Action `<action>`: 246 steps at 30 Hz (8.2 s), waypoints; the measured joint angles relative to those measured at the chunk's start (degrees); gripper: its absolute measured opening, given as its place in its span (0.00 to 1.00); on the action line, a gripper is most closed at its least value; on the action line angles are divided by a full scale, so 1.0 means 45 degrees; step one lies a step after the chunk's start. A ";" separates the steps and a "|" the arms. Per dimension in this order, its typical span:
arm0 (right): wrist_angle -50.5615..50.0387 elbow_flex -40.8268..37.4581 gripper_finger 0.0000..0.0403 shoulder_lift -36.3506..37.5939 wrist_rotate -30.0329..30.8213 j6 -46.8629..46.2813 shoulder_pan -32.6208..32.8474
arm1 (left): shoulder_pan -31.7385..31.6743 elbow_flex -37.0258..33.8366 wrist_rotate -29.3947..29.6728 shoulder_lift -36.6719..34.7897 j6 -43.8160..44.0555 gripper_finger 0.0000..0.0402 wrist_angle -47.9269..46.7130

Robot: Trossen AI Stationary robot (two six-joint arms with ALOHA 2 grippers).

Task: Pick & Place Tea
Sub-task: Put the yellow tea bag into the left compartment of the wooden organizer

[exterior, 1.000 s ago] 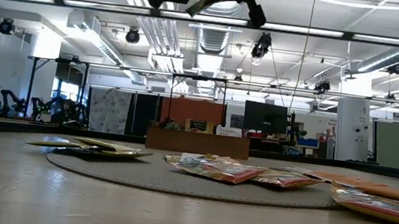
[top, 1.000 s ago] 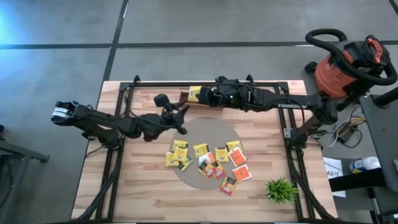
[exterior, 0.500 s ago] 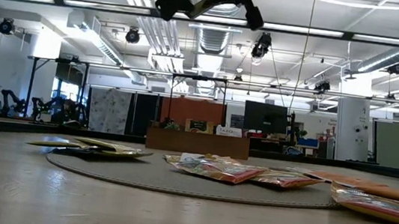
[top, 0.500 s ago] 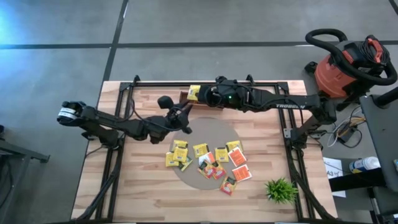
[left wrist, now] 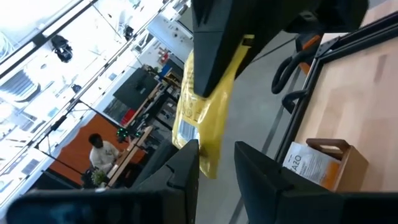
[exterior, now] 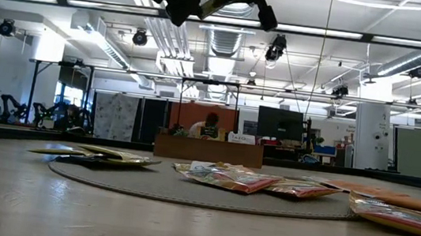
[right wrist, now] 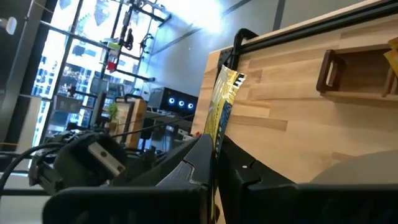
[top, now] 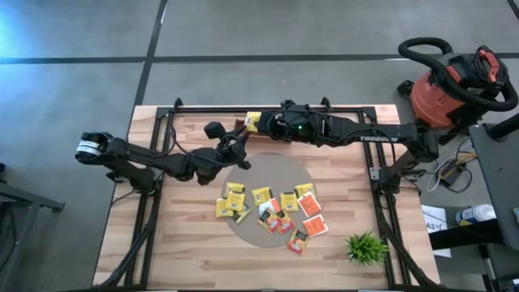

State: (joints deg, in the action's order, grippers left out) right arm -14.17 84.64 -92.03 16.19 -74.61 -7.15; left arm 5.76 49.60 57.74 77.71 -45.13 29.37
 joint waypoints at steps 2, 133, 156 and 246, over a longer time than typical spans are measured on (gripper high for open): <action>0.0000 0.0000 0.02 0.0000 -0.0107 -0.0006 0.0055 | -0.0069 0.0000 -0.0007 0.0010 0.0002 0.24 0.0047; -0.4278 0.2359 0.18 -0.0307 -0.1377 1.3969 -0.2218 | -0.9225 -0.2987 -1.7968 -0.1681 1.4074 0.03 0.0366; -0.9287 0.8739 0.24 -0.4289 -0.2023 2.0066 -0.2740 | -1.0214 -0.4245 -1.9576 -0.1671 1.3048 0.03 0.1045; -1.1040 1.0843 0.02 -0.8940 -0.5623 1.9264 -0.4248 | -0.9319 -0.5411 -1.4036 -0.1683 1.4112 0.07 0.0602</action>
State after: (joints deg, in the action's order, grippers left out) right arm -63.86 133.43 -132.26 -9.11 12.08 -26.27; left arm -36.18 25.25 -5.42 70.14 18.37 32.08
